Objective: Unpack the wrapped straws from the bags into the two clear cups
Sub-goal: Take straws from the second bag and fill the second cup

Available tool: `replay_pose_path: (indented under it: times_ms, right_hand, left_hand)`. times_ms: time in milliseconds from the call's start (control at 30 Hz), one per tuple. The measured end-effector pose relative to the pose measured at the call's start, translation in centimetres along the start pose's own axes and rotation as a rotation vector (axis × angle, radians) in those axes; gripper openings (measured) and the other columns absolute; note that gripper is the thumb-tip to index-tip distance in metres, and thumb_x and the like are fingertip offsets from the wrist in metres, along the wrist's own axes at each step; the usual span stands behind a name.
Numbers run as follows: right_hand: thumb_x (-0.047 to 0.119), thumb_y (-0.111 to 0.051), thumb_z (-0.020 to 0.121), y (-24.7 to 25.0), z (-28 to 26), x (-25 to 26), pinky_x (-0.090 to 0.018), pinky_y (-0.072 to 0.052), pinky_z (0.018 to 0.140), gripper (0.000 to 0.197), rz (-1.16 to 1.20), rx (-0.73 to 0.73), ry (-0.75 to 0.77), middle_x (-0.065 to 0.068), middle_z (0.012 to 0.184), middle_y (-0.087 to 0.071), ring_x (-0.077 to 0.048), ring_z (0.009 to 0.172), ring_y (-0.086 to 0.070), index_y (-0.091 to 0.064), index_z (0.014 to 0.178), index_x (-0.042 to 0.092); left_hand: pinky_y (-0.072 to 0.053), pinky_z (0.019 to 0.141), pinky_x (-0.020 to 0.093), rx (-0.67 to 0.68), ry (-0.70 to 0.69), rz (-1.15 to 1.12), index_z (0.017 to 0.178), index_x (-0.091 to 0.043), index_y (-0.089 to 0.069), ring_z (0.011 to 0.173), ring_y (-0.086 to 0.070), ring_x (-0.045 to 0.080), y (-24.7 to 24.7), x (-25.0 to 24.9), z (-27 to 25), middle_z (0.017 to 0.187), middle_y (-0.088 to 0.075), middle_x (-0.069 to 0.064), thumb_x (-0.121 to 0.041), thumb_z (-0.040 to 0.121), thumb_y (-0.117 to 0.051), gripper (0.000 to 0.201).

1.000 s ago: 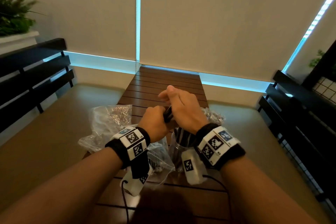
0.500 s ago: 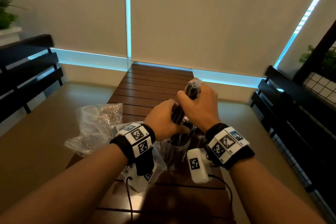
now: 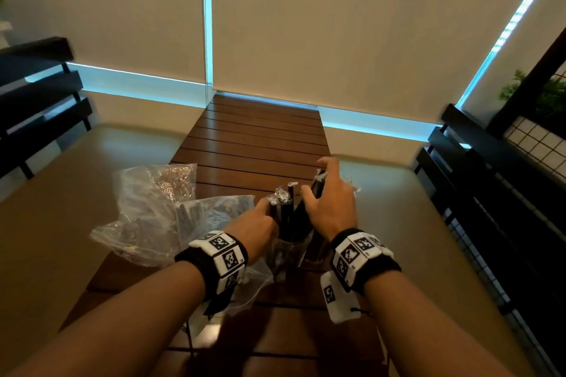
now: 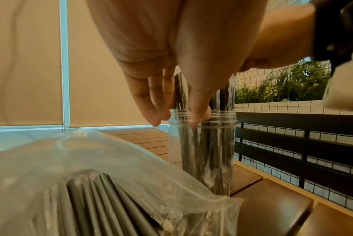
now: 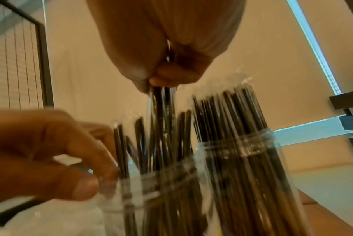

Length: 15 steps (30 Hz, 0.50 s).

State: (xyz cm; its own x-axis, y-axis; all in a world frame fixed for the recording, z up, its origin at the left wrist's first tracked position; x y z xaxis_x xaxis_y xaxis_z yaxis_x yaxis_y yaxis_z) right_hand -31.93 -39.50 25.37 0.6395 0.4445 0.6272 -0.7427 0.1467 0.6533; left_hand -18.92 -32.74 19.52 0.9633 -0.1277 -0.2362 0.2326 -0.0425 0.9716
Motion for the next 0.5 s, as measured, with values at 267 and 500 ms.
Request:
replay_pose_path:
  times_ms: [267,500]
  right_hand:
    - [0.045,-0.064,0.085,-3.1,-2.5,-0.9,-0.029,-0.046,0.064,0.036,-0.594,0.083,0.246,0.0,0.106,-0.057,-0.022,0.096,-0.055,-0.054,0.109,0.02]
    - [0.051,-0.045,0.091,-2.7,-2.8,0.0,-0.038,-0.039,0.084,0.038,-0.576,-0.019,0.339,-0.003,0.122,-0.052,-0.022,0.103,-0.046,-0.052,0.118,0.026]
  left_hand:
    - [-0.053,0.082,0.033,0.012,0.017,-0.046,0.098,-0.021,-0.07,0.087,-0.06,0.021,-0.8,0.6,0.3,0.119,-0.038,0.001,-0.02,0.093,-0.058,0.013]
    - [-0.053,0.081,0.038,0.007,0.003,-0.018,0.093,-0.023,-0.071,0.093,-0.059,0.027,-1.9,1.5,1.2,0.112,-0.046,0.003,-0.029,0.093,-0.056,0.016]
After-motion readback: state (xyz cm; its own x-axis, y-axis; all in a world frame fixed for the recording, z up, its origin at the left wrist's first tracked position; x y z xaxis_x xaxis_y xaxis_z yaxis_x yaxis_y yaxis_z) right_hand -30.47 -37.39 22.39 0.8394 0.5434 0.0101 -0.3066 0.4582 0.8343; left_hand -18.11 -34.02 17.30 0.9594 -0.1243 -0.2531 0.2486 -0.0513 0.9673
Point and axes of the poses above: each hand's wrist, its own z-axis towards the middle knuckle, its own y-axis out of the back of the hand, x = y × z, the point moved 6 cm from there along z, towards the middle knuckle
